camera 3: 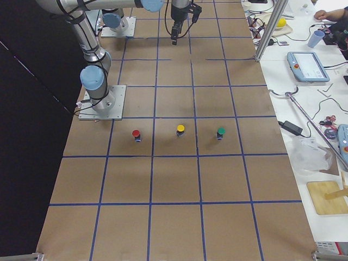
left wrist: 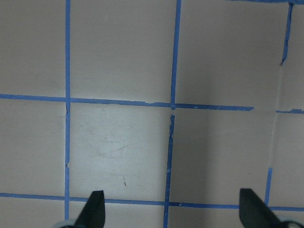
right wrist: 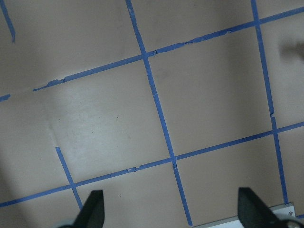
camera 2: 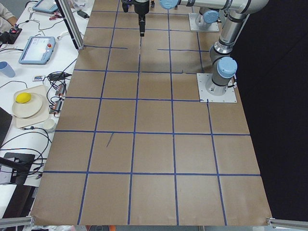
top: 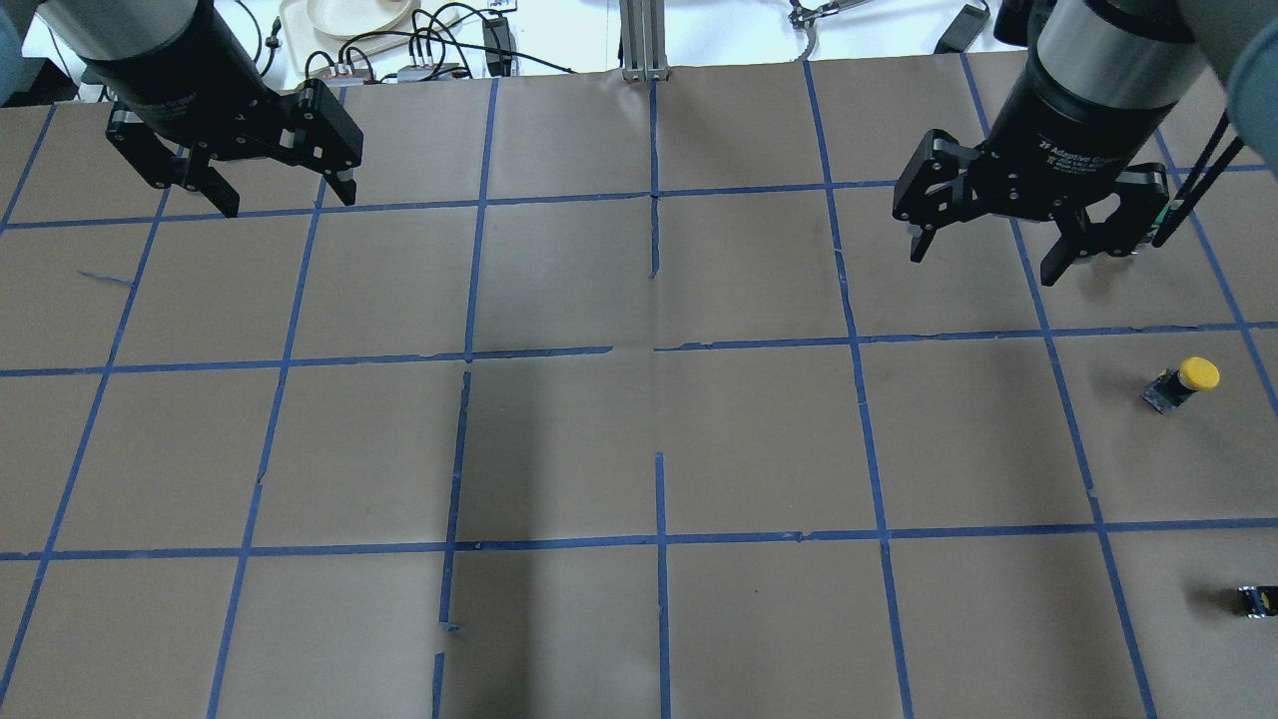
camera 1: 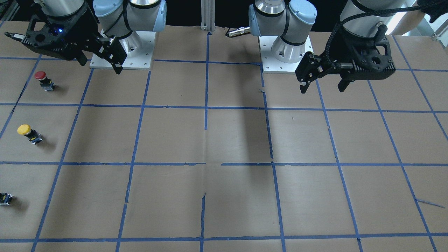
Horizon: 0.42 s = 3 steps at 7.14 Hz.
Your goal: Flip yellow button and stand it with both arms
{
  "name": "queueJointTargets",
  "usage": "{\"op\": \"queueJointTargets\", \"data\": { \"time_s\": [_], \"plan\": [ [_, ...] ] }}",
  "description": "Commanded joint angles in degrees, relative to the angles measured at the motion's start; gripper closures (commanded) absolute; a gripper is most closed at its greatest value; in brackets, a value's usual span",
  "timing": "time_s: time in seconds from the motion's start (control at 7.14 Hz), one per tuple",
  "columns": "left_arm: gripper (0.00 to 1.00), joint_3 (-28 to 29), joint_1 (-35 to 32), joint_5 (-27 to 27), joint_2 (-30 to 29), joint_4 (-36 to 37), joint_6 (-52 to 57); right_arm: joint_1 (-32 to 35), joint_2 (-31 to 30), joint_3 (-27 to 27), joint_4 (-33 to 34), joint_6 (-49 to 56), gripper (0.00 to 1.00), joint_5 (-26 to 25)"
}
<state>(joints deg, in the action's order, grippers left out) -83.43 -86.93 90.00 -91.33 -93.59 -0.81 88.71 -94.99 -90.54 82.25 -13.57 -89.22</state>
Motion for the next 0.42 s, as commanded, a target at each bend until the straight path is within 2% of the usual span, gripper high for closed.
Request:
{"op": "queueJointTargets", "data": {
  "time_s": [0.0, 0.28],
  "plan": [
    [0.0, -0.1, 0.0, 0.0, 0.1, 0.0, -0.1, 0.0, 0.0, 0.0, 0.0, 0.7, 0.0, -0.3],
    [0.0, -0.1, 0.0, 0.0, 0.2, 0.0, -0.1, 0.0, 0.1, -0.6, -0.2, 0.7, 0.0, -0.3]
  ]
}}
